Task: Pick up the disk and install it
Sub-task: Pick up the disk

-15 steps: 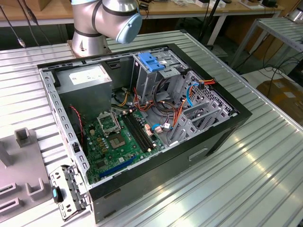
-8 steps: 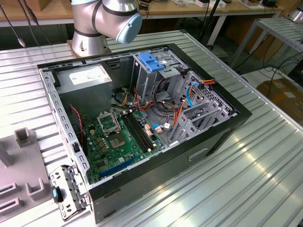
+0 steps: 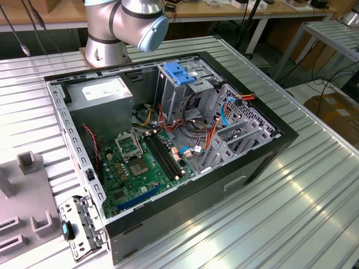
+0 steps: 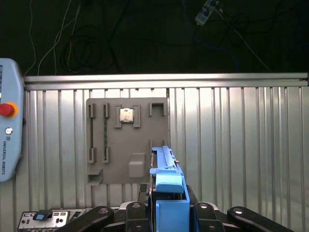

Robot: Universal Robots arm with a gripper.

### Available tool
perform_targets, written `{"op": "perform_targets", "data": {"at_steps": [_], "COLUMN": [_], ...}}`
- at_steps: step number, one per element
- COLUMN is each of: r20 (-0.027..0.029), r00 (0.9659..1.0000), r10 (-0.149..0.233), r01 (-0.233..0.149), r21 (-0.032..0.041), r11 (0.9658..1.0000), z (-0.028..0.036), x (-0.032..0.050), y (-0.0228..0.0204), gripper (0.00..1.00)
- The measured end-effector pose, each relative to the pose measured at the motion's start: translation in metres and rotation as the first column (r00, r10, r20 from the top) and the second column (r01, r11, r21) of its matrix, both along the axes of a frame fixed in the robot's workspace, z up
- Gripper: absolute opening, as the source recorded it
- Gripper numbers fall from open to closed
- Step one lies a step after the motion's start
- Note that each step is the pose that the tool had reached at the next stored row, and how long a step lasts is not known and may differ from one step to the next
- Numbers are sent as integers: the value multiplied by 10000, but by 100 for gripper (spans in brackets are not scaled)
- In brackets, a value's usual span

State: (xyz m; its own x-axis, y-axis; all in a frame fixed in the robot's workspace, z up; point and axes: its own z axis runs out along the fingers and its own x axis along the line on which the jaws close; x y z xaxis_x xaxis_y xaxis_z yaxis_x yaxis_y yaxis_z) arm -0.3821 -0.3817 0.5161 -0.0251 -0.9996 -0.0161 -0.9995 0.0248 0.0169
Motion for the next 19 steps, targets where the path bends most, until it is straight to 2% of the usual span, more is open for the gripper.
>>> {"op": "perform_targets", "data": {"at_steps": [14,19], "r20": [-2,-1], "r00": [10000,10000], "r10": [-1,-1], "r01": [1,1], "r21": [-1,0], "r11": [10000,10000], "z": [1,1], "x": [3,53], "y": [-65,-74], "gripper": [37,37]}}
